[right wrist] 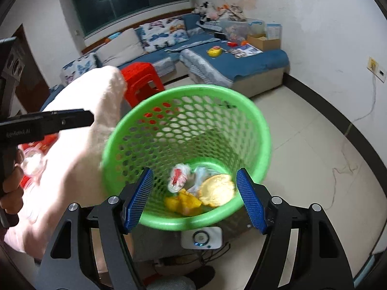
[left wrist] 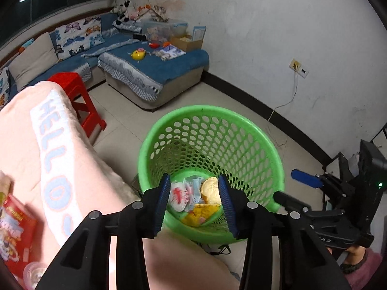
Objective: Collect trash
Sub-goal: 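Move both tools back over the table toward the clear lid and cup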
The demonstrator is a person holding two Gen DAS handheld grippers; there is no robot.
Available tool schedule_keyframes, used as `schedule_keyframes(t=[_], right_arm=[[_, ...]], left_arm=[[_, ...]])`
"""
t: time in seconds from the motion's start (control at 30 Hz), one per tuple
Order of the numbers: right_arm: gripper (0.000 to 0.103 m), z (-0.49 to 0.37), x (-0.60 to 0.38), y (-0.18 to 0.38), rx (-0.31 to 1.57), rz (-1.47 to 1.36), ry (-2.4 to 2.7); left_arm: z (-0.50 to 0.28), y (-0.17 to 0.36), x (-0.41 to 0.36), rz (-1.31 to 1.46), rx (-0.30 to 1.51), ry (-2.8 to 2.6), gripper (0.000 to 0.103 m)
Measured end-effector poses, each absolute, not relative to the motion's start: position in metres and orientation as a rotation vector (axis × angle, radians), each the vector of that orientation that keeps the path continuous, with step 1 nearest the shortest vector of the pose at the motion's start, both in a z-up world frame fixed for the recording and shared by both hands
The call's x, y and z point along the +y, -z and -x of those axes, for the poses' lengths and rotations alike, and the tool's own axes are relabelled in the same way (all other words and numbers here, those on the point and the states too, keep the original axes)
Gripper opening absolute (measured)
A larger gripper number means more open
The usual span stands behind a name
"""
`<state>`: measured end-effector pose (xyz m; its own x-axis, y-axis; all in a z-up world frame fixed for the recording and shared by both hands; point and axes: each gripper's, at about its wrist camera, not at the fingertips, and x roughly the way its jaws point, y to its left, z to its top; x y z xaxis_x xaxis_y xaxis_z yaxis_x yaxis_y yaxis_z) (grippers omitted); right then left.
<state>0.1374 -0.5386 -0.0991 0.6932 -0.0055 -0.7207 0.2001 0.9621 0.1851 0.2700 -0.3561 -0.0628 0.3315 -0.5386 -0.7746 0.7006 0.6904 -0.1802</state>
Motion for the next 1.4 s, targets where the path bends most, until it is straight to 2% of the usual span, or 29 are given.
schedule_keyframes(t=[0.27,0.47,0.73,0.83,1.17,1.4], right_arm=[[0.071,-0.132,-0.481,0.082,0.773,-0.233,-0.022],[0.073,-0.137,-0.422,0.071,0.769,-0.222,-0.16],[0.075,-0.153,-0.349,0.066,0.78,-0.197,-0.319],[0.081,-0.164,-0.323,0.07,0.794,-0.174,-0.364],[0.083,-0.208,-0.274,0.083,0.853,-0.144,-0.486],[0.083,-0.236,-0.263,0.089,0.882,-0.136,-0.544]], left_arm=[[-0.231,0.023,-0.279,-0.158,0.807,0.758,0.04],[-0.205,0.013,-0.189,-0.108,0.769,0.672,0.04],[-0.182,0.026,-0.08,-0.031,0.793,0.559,0.04],[-0.172,0.038,-0.053,0.004,0.806,0.521,0.04],[-0.152,0.062,-0.002,0.082,0.836,0.472,0.04],[-0.143,0.07,-0.002,0.11,0.861,0.519,0.04]])
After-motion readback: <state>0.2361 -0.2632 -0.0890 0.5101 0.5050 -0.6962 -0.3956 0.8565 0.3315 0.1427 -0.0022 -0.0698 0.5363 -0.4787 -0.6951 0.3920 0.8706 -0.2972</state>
